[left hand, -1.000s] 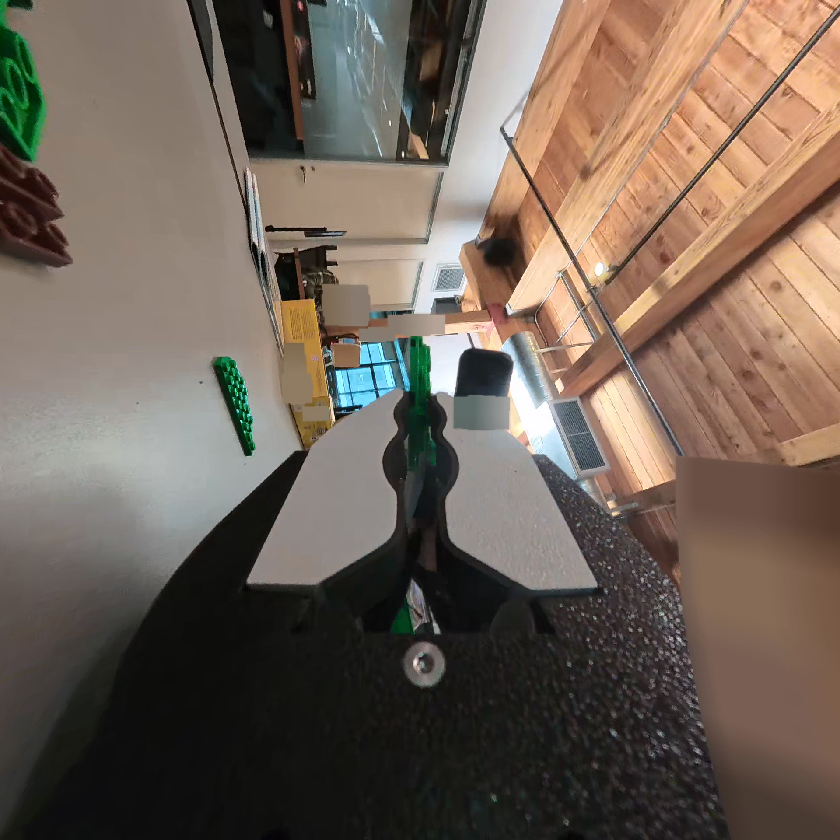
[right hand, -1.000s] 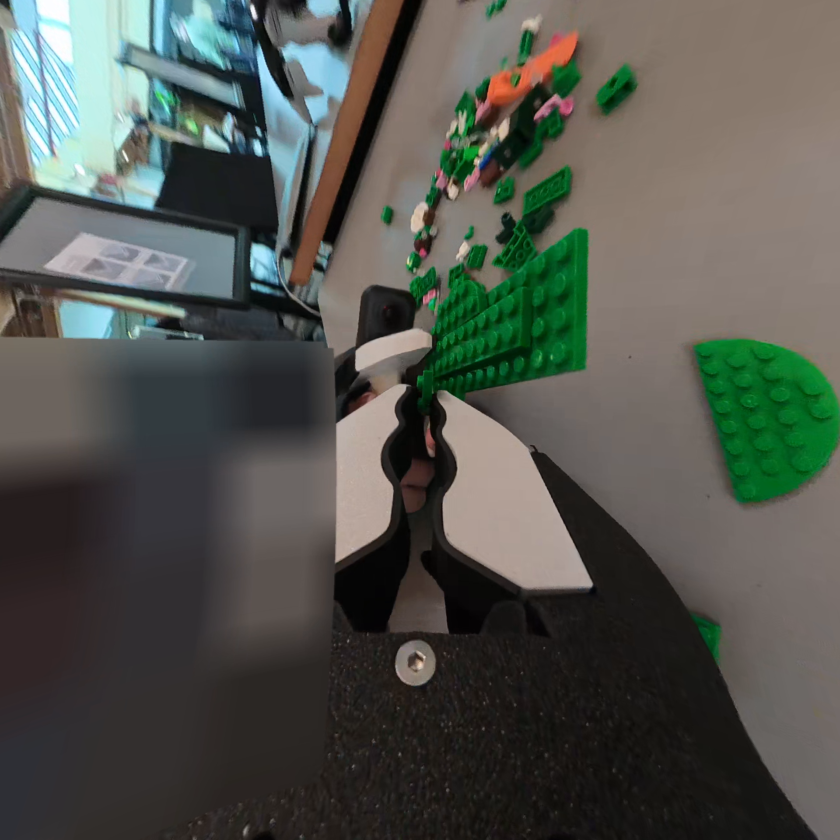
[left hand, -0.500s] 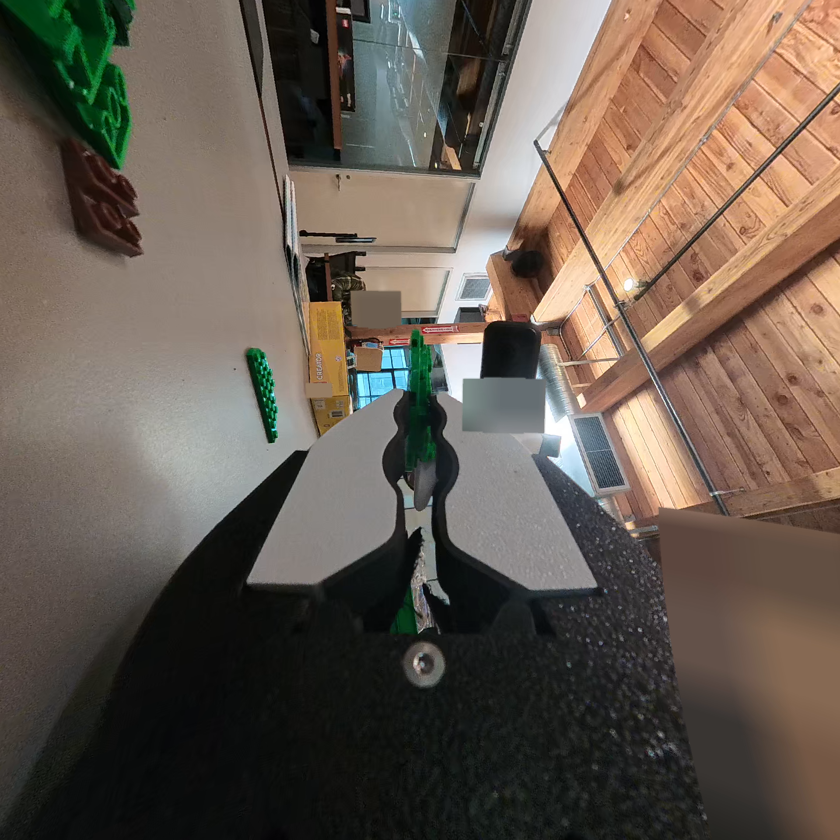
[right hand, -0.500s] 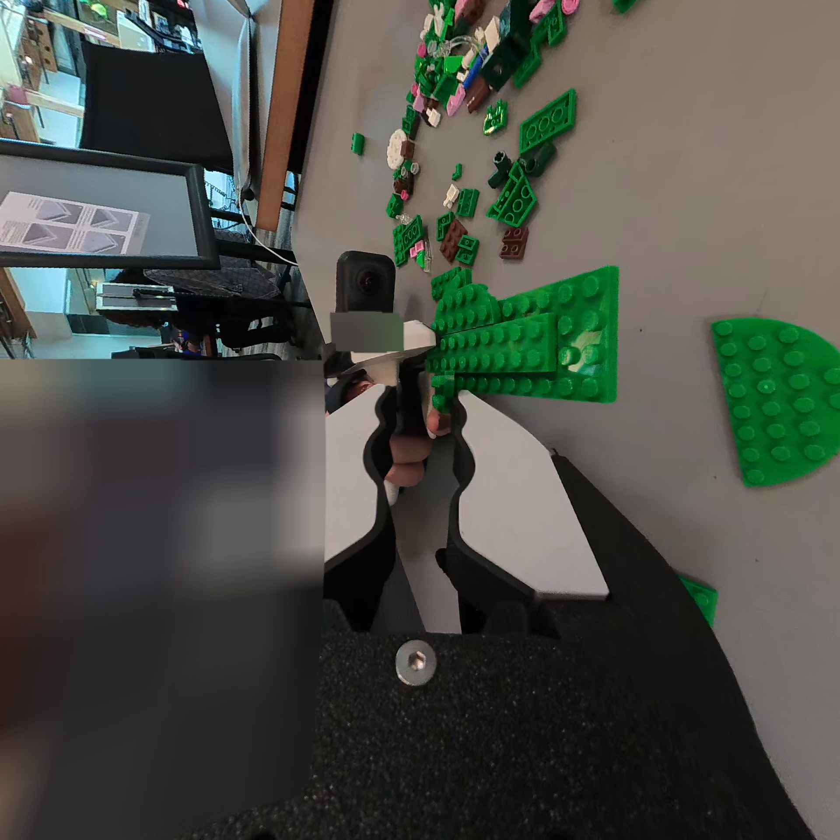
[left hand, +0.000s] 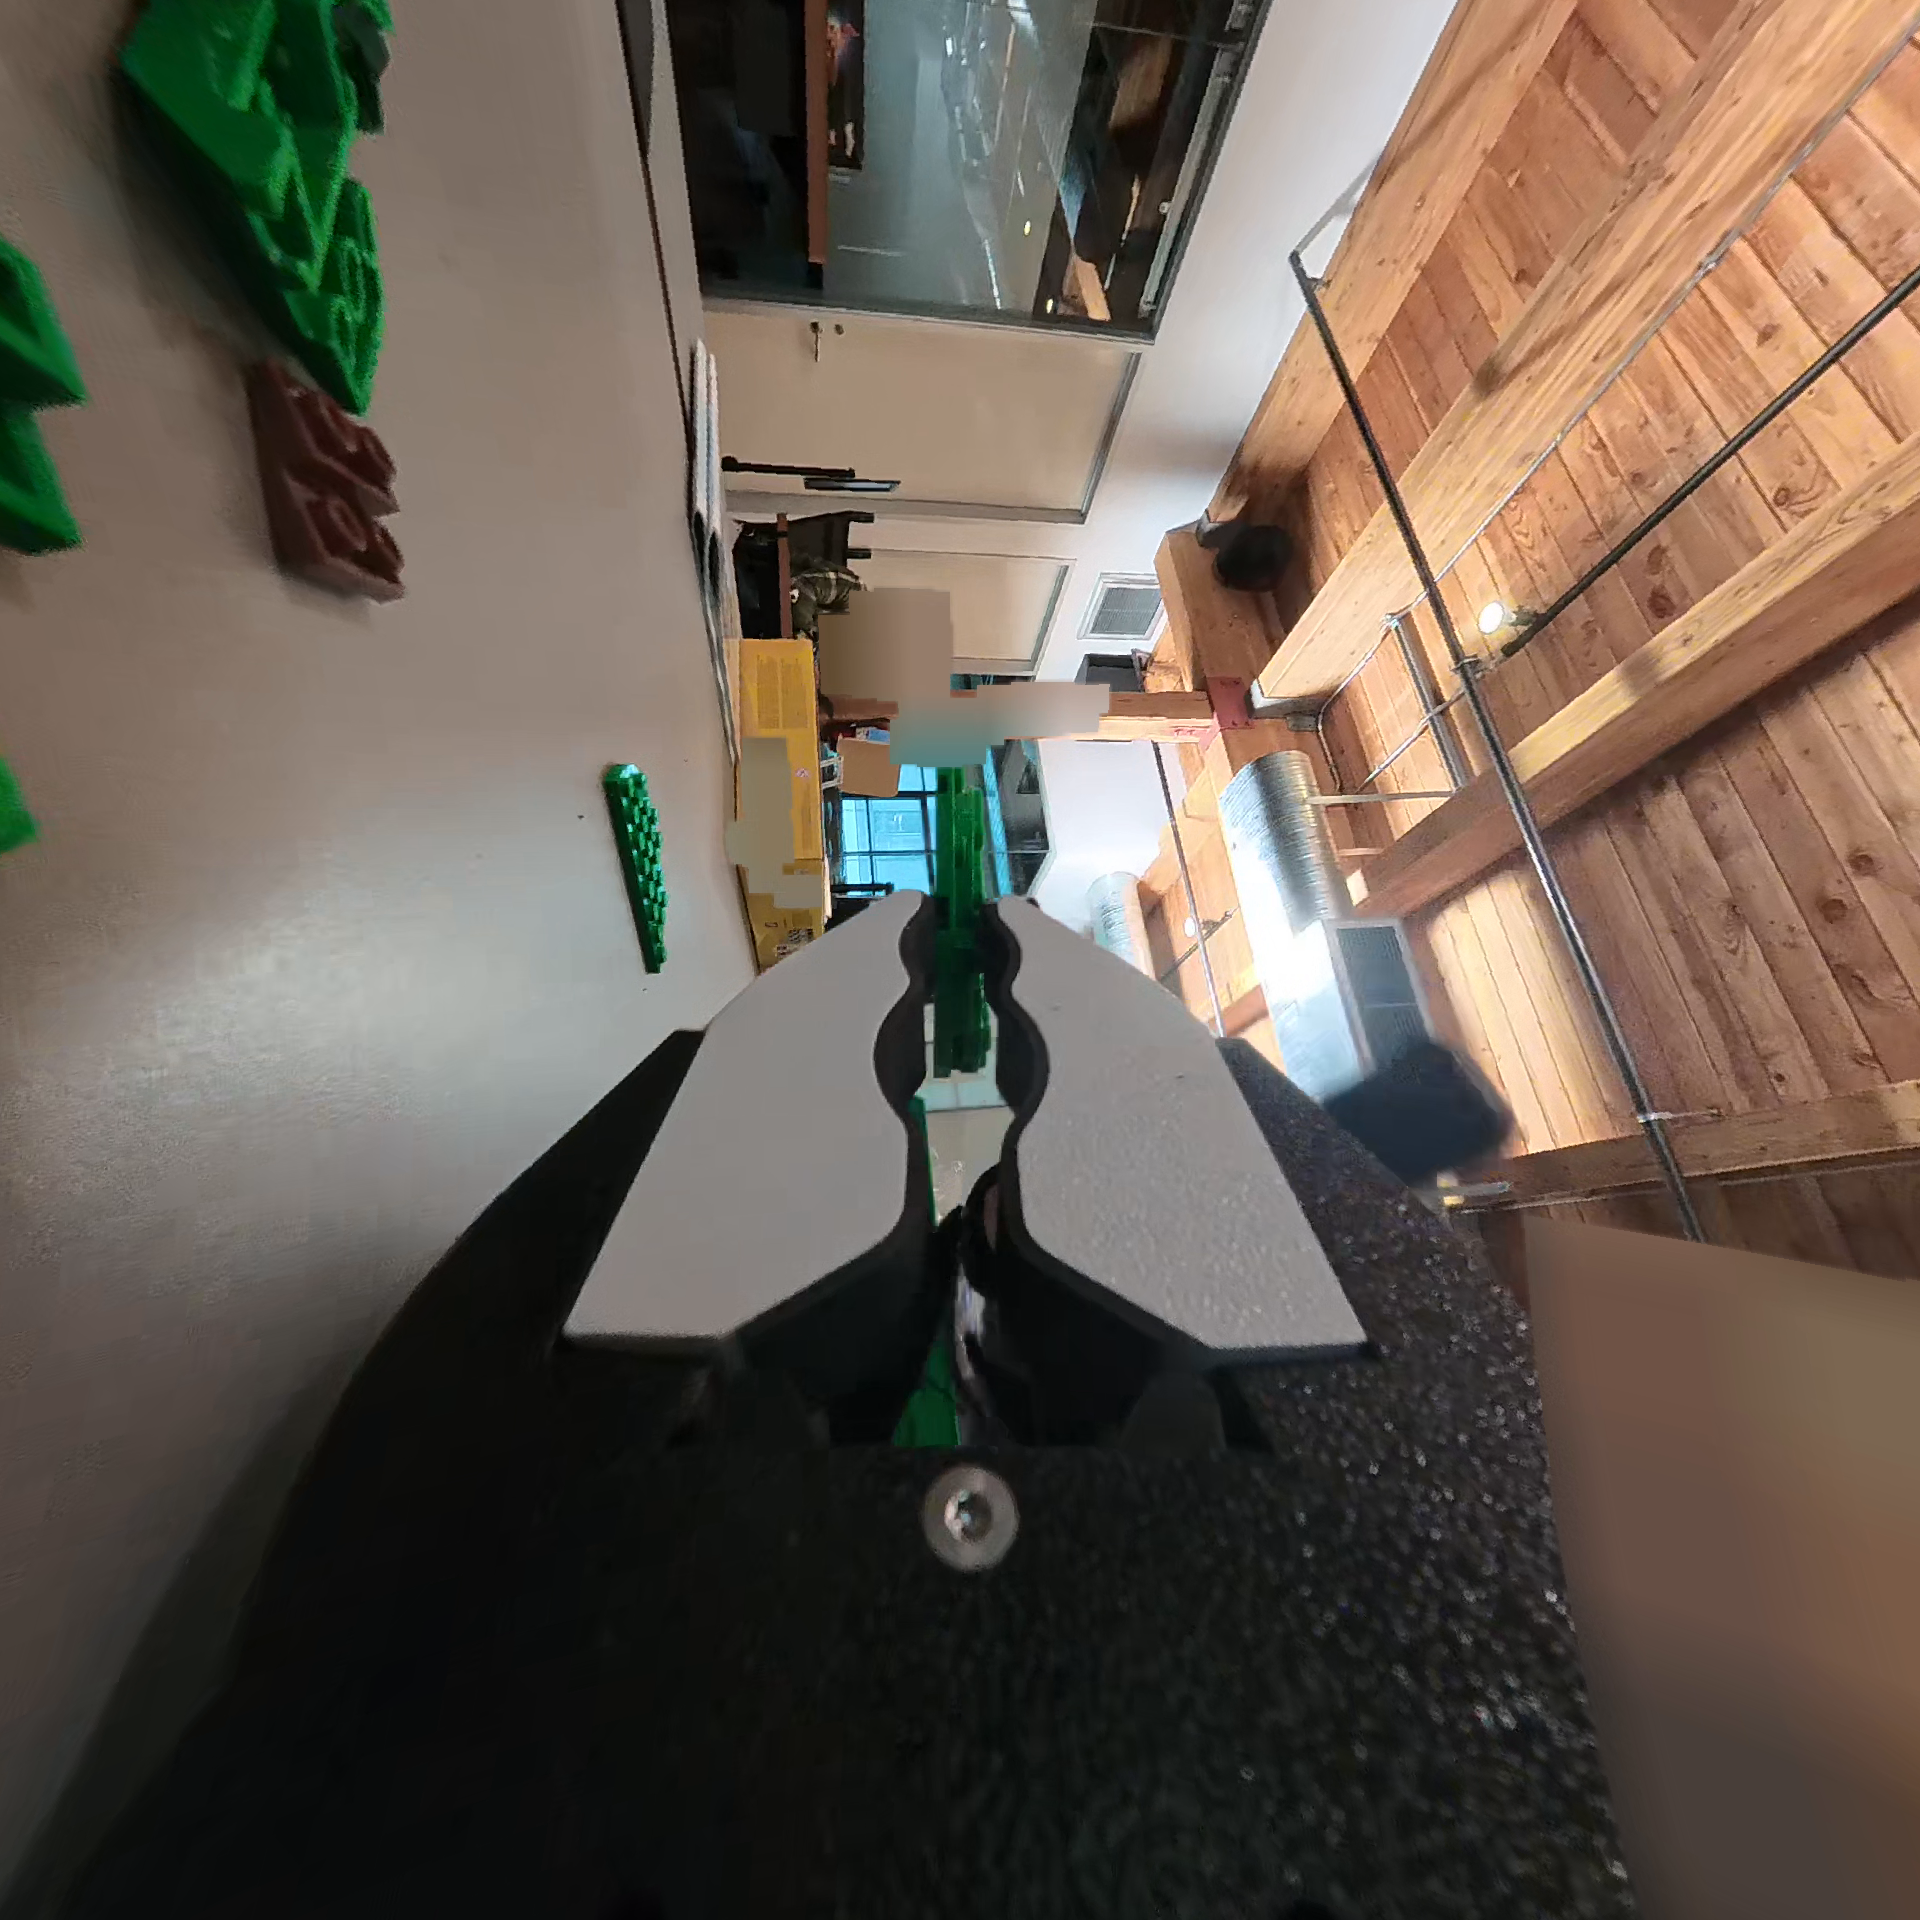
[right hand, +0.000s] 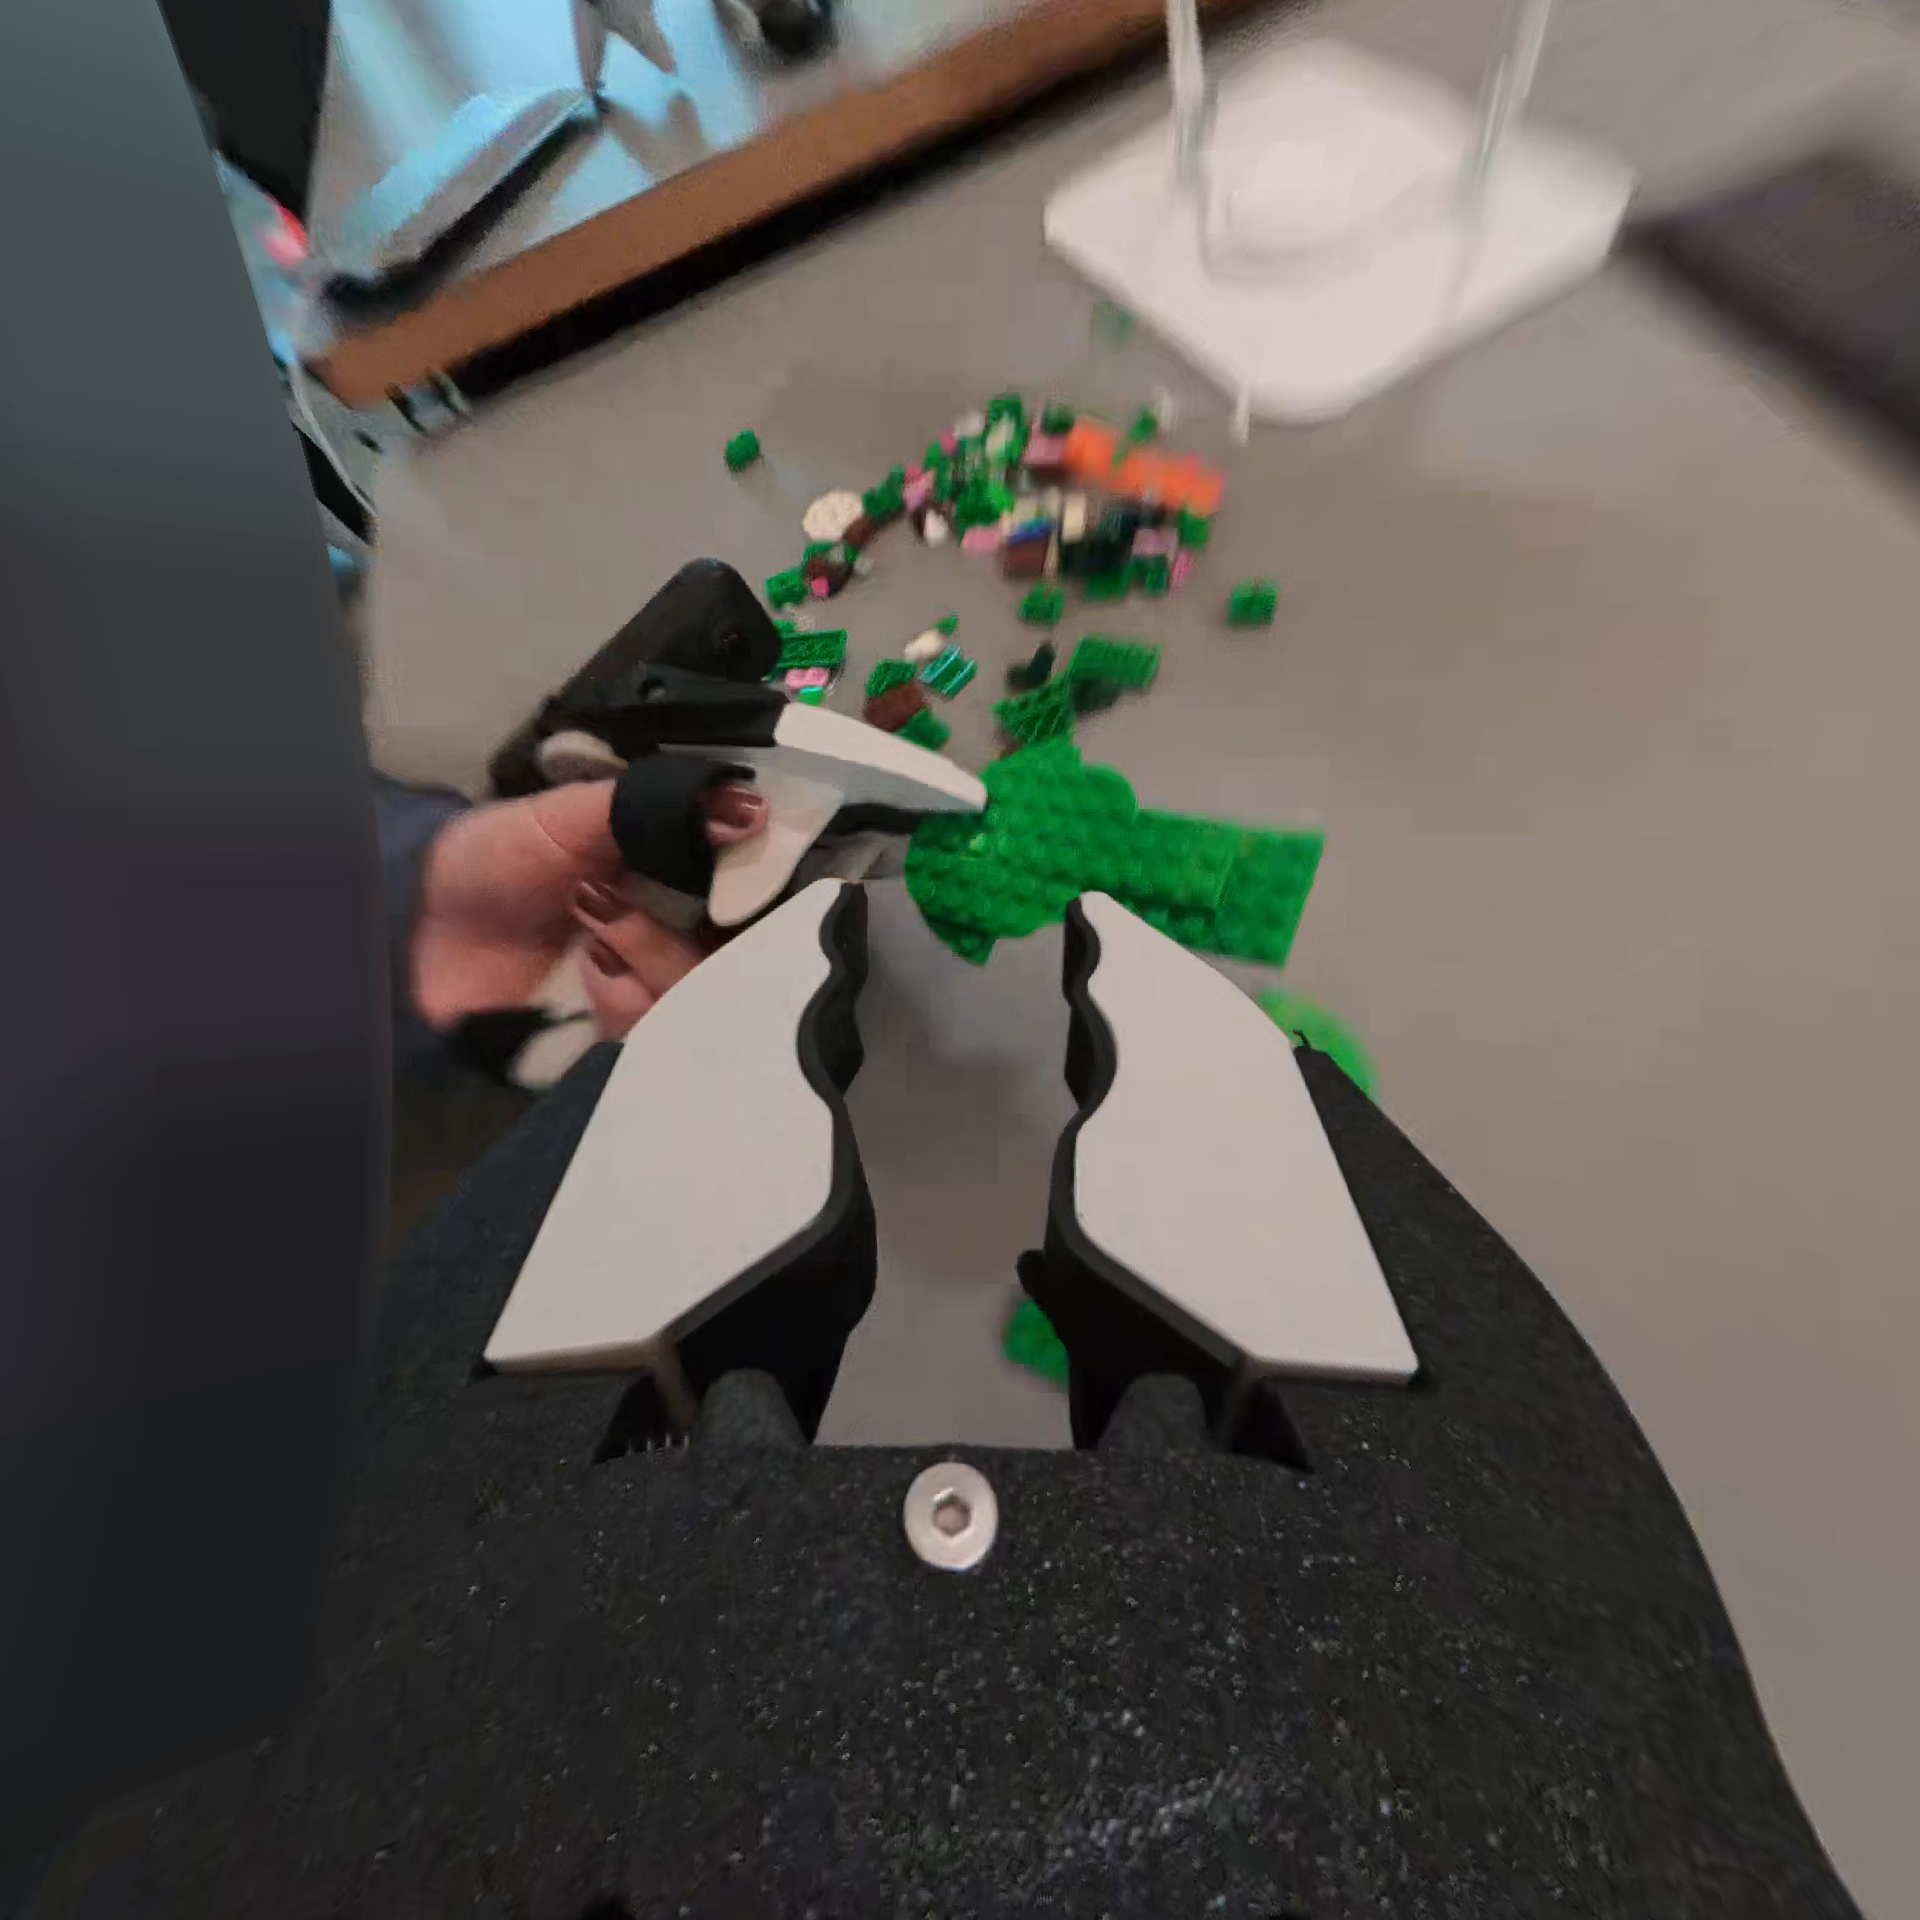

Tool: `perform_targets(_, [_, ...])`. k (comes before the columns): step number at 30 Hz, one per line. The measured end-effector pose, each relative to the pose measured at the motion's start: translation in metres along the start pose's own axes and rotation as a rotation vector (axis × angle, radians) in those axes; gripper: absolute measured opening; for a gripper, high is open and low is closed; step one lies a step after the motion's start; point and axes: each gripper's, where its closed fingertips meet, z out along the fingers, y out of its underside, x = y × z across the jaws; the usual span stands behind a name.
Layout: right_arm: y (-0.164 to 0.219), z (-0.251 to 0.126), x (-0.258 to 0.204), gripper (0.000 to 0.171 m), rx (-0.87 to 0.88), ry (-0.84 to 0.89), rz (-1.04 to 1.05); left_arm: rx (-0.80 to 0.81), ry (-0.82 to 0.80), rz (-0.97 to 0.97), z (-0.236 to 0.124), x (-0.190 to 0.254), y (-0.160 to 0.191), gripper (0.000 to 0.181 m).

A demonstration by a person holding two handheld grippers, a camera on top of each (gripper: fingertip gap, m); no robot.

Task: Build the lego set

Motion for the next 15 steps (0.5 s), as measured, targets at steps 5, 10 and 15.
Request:
perform_targets(5, [0.013,0.010,-0.025,0.033,-0.003,0.439,-0.934,-0.053,-0.031,-0.009,-0.004,-0.005,0.005,0.007])
perform_targets(10, [0.037,0.035,-0.020,0.038,-0.188,0.686,-1.432,-0.094,-0.049,-0.043,-0.007,-0.011,0.012,0.007])
perform_targets(15, [0.046,0.042,-0.008,0.038,-0.236,0.753,-1.549,-0.144,-0.054,-0.077,-0.008,-0.012,0.020,0.007])
